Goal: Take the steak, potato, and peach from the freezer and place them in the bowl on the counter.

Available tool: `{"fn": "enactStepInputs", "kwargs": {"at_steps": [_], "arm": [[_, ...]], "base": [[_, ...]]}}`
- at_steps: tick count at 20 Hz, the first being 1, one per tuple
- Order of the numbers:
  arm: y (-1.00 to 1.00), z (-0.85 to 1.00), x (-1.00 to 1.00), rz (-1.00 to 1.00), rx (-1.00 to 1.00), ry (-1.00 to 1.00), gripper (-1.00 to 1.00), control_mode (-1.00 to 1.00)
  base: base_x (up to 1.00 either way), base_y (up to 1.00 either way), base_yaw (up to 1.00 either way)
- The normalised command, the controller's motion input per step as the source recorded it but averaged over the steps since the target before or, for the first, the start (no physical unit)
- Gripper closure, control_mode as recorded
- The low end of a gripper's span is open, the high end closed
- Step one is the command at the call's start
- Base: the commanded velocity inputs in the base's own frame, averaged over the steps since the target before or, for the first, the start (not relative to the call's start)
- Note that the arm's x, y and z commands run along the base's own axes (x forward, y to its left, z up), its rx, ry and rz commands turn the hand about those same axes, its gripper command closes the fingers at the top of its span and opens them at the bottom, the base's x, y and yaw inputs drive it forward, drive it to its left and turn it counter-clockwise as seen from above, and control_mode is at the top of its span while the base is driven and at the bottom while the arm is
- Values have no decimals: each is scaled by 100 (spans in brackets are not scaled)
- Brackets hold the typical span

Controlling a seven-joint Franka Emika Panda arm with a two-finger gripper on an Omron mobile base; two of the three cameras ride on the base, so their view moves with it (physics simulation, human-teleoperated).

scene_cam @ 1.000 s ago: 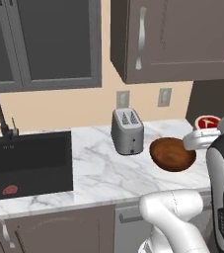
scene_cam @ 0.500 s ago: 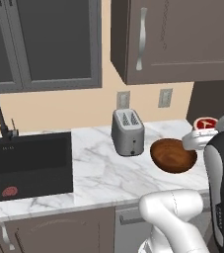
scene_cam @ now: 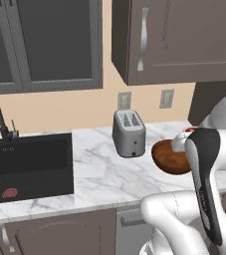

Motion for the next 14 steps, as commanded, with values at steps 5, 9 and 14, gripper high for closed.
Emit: {"fn": "enactStepInputs", "kwargs": {"at_steps": [5,9,14], "arm": [[-11,-33,79,0,0,1,100,-100],[-32,-30,64,0,2,0,100,-100],[-33,-45,45,0,0,0,100,-100]], "base": [[0,0,0],[0,0,0],[0,0,0]]}}
